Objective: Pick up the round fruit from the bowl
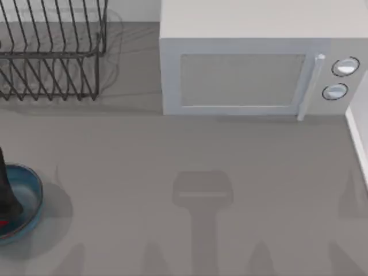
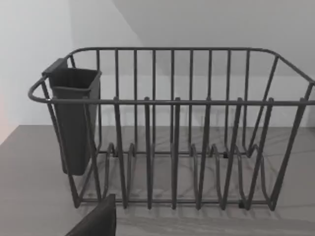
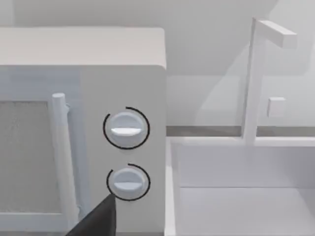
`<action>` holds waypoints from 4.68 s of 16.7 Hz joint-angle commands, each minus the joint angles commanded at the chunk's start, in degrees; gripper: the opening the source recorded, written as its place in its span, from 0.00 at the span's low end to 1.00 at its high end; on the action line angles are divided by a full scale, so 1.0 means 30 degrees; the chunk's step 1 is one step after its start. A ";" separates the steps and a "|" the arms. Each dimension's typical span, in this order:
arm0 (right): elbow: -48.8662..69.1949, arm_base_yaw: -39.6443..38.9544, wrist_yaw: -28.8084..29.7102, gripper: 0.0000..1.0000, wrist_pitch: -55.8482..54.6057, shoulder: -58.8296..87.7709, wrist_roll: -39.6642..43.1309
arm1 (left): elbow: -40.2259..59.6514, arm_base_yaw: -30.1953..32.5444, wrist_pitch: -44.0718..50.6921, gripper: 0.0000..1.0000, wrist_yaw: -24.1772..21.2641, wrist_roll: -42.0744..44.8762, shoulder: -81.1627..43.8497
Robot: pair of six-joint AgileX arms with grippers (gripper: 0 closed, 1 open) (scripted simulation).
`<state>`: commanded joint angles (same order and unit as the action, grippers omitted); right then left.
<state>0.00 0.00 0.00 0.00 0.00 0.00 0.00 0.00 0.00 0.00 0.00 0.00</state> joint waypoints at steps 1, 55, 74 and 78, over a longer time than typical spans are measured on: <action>0.0000 0.0000 0.0000 1.00 0.0000 0.0000 0.0000 | 0.0000 0.0000 0.0000 1.00 0.0000 0.0000 0.0000; 0.0000 0.0000 0.0000 1.00 0.0000 0.0000 0.0000 | 1.9408 -0.1819 2.0048 1.00 0.0000 0.2269 -2.9387; 0.0000 0.0000 0.0000 1.00 0.0000 0.0000 0.0000 | 1.4864 -0.1974 1.1572 0.70 -0.0004 0.2409 -3.3291; 0.0000 0.0000 0.0000 1.00 0.0000 0.0000 0.0000 | 1.4864 -0.1974 1.1572 0.40 -0.0004 0.2409 -3.3291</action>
<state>0.00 0.00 0.00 0.00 0.00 0.00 44.59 -5.92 34.72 -0.01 7.23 -99.87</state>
